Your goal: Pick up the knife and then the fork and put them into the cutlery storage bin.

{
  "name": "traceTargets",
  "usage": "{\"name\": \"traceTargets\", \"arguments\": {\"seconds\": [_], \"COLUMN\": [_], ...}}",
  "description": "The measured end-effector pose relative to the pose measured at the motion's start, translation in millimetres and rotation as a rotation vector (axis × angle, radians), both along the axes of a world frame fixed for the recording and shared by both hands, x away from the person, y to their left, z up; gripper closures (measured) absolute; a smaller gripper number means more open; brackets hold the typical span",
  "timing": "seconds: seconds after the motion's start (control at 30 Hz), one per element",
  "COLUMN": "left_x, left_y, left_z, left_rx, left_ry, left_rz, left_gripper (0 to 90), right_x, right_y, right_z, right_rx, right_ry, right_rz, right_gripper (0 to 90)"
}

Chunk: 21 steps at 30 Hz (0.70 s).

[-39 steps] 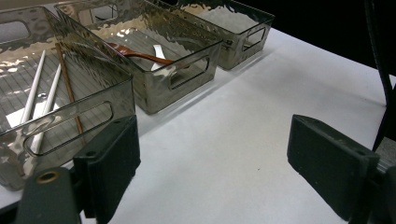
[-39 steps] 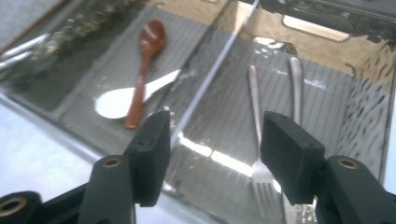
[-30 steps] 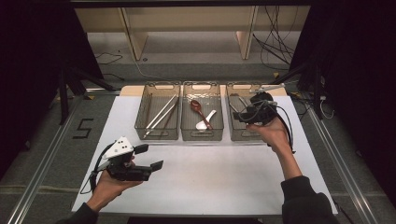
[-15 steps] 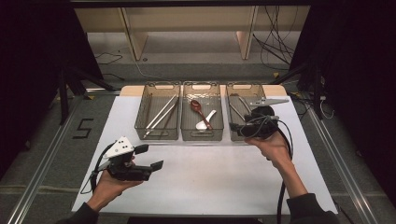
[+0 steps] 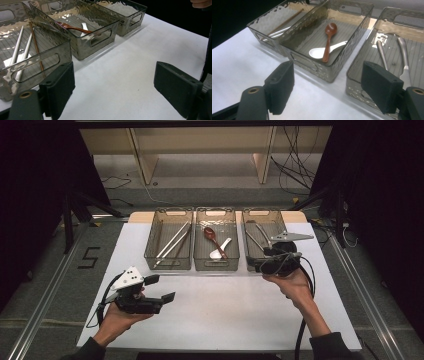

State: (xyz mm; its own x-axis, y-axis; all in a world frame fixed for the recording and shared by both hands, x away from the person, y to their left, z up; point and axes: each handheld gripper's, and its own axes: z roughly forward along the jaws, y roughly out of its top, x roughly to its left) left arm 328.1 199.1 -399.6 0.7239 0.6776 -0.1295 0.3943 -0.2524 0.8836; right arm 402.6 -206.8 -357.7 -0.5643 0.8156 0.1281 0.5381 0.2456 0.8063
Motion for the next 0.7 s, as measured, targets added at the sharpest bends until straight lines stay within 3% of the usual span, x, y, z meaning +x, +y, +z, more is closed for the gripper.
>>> {"name": "traceTargets", "arguments": {"seconds": [0.4, 0.7], "left_x": [-0.6, -0.6], "left_y": [2.9, 1.6], "left_z": [-0.2, -0.5], "left_rx": [-0.021, -0.022], "left_ry": [0.018, 0.022], "left_rz": [-0.003, -0.011], "left_gripper": [16.3, 16.1], "right_x": [-23.8, -49.6], "right_y": [0.8, -0.7], "right_z": [-2.8, -16.4], "right_rx": [0.046, 0.053], "right_ry": [-0.058, -0.092], "right_rz": [0.014, 0.035], "right_gripper": [21.5, 17.8]}}
